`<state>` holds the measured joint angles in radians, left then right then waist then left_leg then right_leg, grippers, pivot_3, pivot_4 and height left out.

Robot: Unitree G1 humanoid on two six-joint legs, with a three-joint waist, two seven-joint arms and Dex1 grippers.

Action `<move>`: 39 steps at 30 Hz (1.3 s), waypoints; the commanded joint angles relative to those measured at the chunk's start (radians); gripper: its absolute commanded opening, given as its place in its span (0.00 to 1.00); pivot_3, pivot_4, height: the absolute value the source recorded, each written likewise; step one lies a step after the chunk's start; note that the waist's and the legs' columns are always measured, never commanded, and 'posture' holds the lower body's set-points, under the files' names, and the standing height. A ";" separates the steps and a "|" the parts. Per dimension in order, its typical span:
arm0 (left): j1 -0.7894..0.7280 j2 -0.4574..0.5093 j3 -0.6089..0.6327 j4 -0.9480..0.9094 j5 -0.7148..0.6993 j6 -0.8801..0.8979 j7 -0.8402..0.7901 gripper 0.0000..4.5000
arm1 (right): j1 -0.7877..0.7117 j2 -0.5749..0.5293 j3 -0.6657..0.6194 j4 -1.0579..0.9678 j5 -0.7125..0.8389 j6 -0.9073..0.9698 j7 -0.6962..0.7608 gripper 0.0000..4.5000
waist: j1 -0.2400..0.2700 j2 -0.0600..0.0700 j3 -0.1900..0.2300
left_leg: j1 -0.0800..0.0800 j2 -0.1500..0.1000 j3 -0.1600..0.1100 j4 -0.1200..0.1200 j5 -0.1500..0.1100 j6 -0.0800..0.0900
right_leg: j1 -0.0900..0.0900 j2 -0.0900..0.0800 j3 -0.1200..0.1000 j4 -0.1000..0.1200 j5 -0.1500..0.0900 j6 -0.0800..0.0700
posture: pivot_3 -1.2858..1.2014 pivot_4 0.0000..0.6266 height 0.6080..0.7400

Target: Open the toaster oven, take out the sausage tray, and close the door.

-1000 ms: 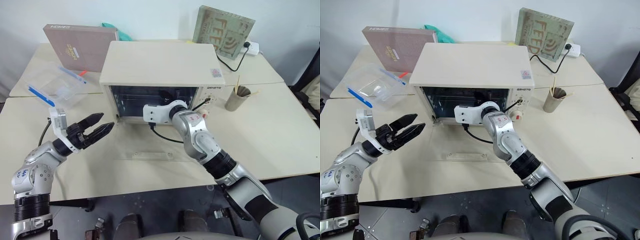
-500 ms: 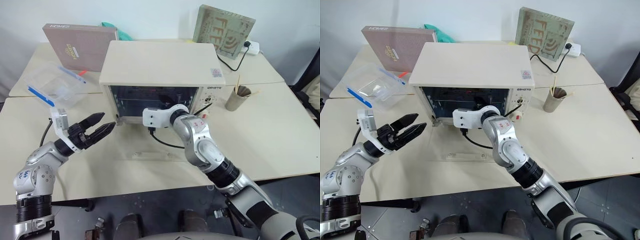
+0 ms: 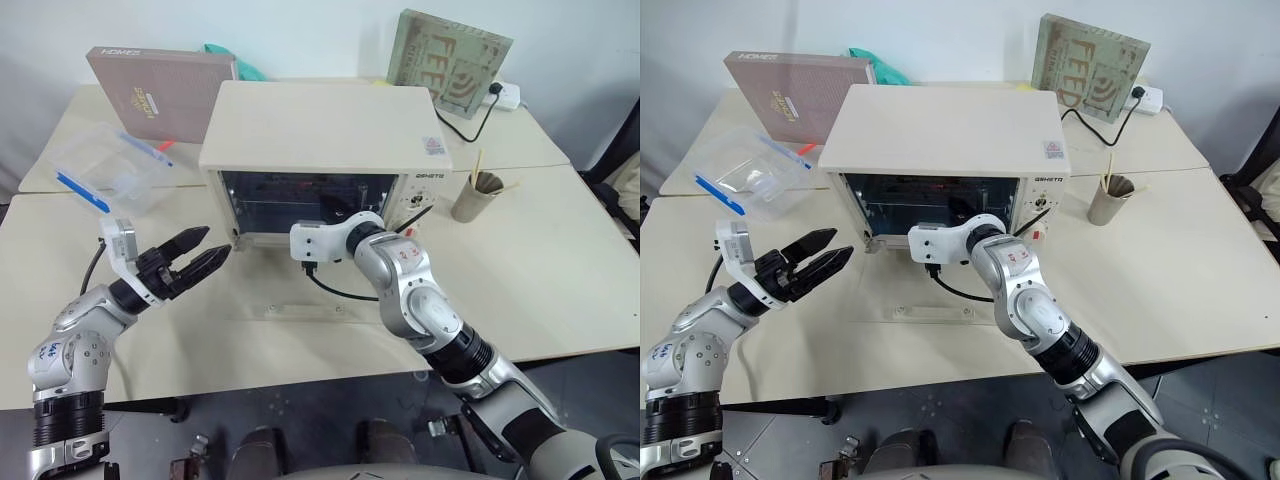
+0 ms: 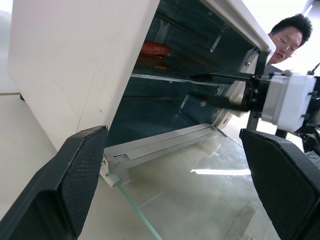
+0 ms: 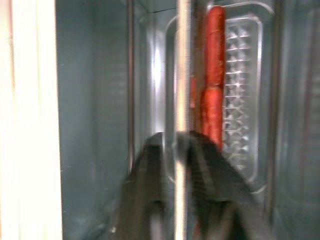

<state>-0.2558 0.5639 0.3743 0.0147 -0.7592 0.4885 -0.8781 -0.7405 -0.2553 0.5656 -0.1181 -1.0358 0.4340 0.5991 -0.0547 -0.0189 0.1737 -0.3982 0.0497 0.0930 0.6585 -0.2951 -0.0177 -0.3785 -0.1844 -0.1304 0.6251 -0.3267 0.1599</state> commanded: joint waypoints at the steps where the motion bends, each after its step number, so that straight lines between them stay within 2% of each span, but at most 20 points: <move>1: 0.005 0.003 0.016 -0.024 -0.008 -0.012 -0.002 1.00 | 0.019 0.007 -0.006 -0.031 -0.022 0.001 0.009 0.06 | 0.000 0.000 0.000 | 0.000 0.000 0.000 0.000 0.000 0.000 | 0.000 0.000 0.000 0.000 0.000 0.000 | 0.52 0.24 1.00; 14: 0.002 -0.002 0.012 -0.023 -0.008 -0.011 0.003 1.00 | 0.030 0.004 -0.026 -0.064 -0.040 -0.011 0.012 0.06 | 0.001 0.000 0.000 | 0.000 0.000 0.000 0.000 0.000 0.000 | 0.000 0.000 0.000 0.000 0.000 0.000 | 0.52 0.24 1.00; 36: -0.041 0.016 -0.006 0.025 0.002 0.002 -0.024 1.00 | 0.150 -0.061 -0.100 -0.229 -0.057 -0.053 0.094 0.06 | 0.024 0.000 0.000 | -0.002 0.000 0.000 0.000 0.000 0.000 | 0.000 0.000 -0.001 -0.004 0.000 0.000 | 0.52 0.24 1.00; 37: -0.045 0.016 -0.009 0.028 0.004 0.001 -0.025 1.00 | 0.152 -0.058 -0.100 -0.227 -0.060 -0.052 0.095 0.03 | 0.025 0.000 0.000 | -0.002 0.000 0.000 0.000 0.000 0.000 | 0.000 0.000 -0.001 -0.004 0.000 0.000 | 0.52 0.24 1.00; 39: -0.053 0.014 -0.013 0.034 0.007 0.001 -0.027 1.00 | 0.152 -0.052 -0.102 -0.221 -0.066 -0.049 0.094 0.03 | 0.026 0.000 0.000 | -0.002 0.000 0.000 0.001 0.000 0.000 | 0.000 0.000 -0.001 -0.004 0.000 0.000 | 0.52 0.24 1.00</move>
<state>-0.2952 0.5663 0.3623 0.0549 -0.7546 0.4932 -0.8941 -0.5956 -0.3130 0.4798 -0.3107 -1.0841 0.3804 0.6869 -0.0290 -0.0190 0.1738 -0.4002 0.0495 0.0934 0.6593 -0.2951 -0.0176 -0.3784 -0.1843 -0.1310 0.6215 -0.3267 0.1599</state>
